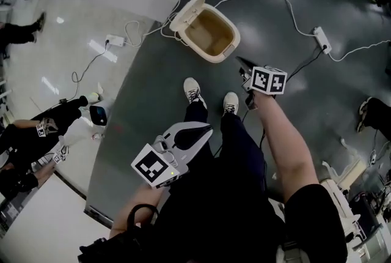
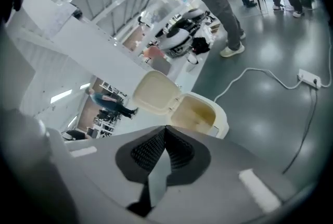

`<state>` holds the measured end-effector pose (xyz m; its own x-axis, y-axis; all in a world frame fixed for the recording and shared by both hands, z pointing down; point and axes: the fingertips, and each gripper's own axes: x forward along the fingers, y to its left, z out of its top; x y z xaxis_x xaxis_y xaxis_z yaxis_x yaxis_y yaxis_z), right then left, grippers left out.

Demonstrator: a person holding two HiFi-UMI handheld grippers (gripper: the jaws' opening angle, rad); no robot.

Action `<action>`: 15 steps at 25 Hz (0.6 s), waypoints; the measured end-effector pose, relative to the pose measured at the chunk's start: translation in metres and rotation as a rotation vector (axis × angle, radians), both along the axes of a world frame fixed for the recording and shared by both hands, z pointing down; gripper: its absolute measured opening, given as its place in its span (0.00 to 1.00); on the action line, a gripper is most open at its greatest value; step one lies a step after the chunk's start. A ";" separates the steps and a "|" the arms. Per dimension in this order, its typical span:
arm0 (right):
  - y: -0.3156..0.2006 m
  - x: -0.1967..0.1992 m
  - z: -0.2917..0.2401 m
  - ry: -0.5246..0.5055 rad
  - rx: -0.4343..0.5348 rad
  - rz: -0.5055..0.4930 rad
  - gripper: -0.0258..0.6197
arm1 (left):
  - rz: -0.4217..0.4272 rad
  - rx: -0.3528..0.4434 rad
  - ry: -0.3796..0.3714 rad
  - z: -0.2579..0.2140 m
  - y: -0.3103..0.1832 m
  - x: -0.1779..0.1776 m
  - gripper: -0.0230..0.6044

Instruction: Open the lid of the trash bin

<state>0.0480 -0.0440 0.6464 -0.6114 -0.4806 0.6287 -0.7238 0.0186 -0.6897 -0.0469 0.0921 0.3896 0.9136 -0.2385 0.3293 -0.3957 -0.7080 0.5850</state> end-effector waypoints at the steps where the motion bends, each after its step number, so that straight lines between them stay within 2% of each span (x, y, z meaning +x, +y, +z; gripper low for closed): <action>1: 0.000 0.001 -0.029 -0.016 0.045 -0.017 0.05 | -0.014 -0.008 0.011 -0.011 0.001 -0.001 0.04; 4: -0.007 0.007 -0.115 -0.081 0.200 -0.042 0.05 | -0.070 0.016 0.063 -0.043 -0.008 -0.001 0.04; 7: 0.010 0.014 -0.189 -0.121 0.301 -0.065 0.05 | -0.093 0.065 0.085 -0.077 -0.009 0.001 0.04; 11: 0.043 0.013 -0.274 -0.019 0.464 -0.214 0.05 | -0.103 0.124 0.091 -0.116 -0.009 0.001 0.04; 15: 0.076 0.011 -0.368 -0.042 0.632 -0.282 0.05 | -0.121 0.180 0.120 -0.151 -0.003 0.003 0.04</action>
